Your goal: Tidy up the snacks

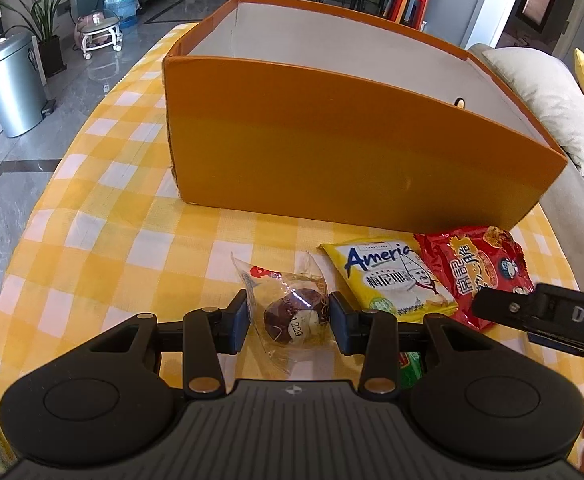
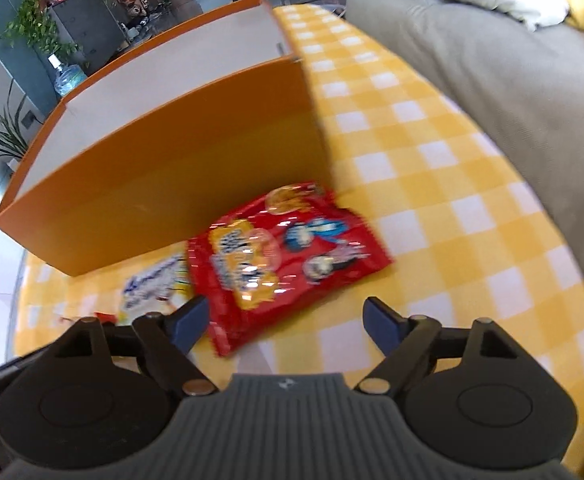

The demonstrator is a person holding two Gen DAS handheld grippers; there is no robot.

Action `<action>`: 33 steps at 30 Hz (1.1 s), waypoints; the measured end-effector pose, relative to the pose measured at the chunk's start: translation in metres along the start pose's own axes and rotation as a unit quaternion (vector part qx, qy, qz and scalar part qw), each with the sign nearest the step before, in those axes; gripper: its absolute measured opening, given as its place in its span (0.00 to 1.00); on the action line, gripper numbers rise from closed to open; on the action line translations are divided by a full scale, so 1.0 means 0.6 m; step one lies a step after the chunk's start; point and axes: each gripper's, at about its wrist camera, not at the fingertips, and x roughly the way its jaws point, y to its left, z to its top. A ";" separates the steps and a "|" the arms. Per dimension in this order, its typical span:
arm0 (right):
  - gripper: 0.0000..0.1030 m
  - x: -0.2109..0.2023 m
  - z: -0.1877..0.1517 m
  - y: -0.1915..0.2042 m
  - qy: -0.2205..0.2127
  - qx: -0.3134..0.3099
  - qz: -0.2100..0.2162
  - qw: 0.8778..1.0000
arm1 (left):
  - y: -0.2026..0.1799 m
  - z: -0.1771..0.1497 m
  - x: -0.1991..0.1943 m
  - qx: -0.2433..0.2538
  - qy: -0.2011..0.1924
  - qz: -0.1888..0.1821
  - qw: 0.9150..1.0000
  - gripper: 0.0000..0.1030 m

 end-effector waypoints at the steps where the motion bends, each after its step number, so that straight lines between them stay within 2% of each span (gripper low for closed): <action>1: 0.82 0.005 0.001 0.006 0.002 0.003 0.001 1.000 | 0.002 0.001 0.002 -0.002 0.000 0.000 1.000 0.45; 5: 0.85 0.023 0.012 0.019 0.005 0.025 -0.010 1.000 | 0.006 0.003 0.005 -0.006 -0.001 -0.001 1.000 0.45; 10: 0.91 0.041 0.035 0.028 0.008 0.097 -0.034 0.995 | 0.007 0.006 0.007 -0.007 -0.002 -0.004 1.000 0.45; 15: 0.93 0.065 0.045 0.060 0.010 0.101 -0.091 0.991 | 0.009 0.007 0.008 -0.010 -0.003 -0.006 1.000 0.45; 19: 0.97 0.082 0.037 0.086 0.016 0.061 -0.125 0.990 | 0.008 0.007 0.008 -0.008 -0.003 -0.006 1.000 0.45; 22: 0.96 0.080 0.029 0.092 0.015 0.033 -0.121 0.992 | 0.009 0.007 0.007 -0.008 -0.002 -0.007 1.000 0.45; 28: 0.83 0.050 -0.002 0.082 0.027 -0.075 -0.089 0.993 | 0.007 0.006 0.005 -0.004 0.000 -0.006 1.000 0.45; 33: 0.70 0.019 -0.034 0.072 0.036 -0.152 -0.066 0.986 | 0.005 0.006 0.005 0.000 0.001 -0.004 1.000 0.45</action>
